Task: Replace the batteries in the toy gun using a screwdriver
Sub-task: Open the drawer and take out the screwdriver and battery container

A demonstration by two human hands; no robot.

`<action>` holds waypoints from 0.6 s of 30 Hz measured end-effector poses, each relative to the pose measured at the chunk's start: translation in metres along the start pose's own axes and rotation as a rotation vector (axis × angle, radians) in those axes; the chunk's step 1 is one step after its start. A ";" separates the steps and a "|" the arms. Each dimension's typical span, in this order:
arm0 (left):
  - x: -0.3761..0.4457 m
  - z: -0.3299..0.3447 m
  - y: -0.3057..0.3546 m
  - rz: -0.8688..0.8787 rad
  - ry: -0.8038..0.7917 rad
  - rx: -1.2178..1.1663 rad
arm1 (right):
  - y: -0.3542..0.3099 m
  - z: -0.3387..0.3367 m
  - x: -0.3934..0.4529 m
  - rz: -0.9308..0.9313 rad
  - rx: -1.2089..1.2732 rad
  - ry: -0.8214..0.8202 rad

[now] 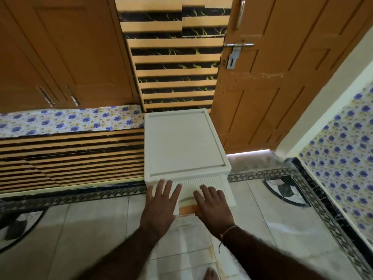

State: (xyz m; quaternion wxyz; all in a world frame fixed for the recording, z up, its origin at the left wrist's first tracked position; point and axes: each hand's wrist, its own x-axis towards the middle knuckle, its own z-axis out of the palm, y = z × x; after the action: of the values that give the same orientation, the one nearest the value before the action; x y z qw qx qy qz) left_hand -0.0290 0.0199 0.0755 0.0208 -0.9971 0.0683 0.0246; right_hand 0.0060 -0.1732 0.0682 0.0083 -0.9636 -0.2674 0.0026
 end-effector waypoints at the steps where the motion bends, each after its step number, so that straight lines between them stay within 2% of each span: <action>1: 0.004 0.001 -0.001 -0.036 0.000 0.024 | 0.003 0.000 0.008 0.012 -0.020 -0.033; 4: 0.027 0.005 0.000 -0.115 0.041 0.080 | 0.014 -0.005 0.042 -0.015 -0.111 -0.070; 7: 0.050 0.004 -0.001 -0.149 -0.003 0.139 | 0.024 -0.008 0.070 -0.031 -0.170 -0.129; 9: 0.060 0.003 -0.004 -0.115 -0.037 0.103 | 0.027 -0.010 0.079 -0.069 -0.179 -0.088; 12: 0.068 0.005 -0.011 -0.061 -0.001 0.007 | 0.031 -0.009 0.090 -0.098 -0.153 -0.012; 18: 0.075 0.011 -0.012 -0.094 0.038 -0.017 | 0.036 -0.008 0.100 -0.123 -0.086 0.035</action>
State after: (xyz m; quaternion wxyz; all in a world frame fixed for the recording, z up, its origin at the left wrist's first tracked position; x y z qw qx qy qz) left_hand 0.0466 0.0222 0.0613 0.0124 -0.9997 0.0217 0.0053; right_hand 0.1100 -0.1531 0.0755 -0.0280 -0.9447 -0.3257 -0.0264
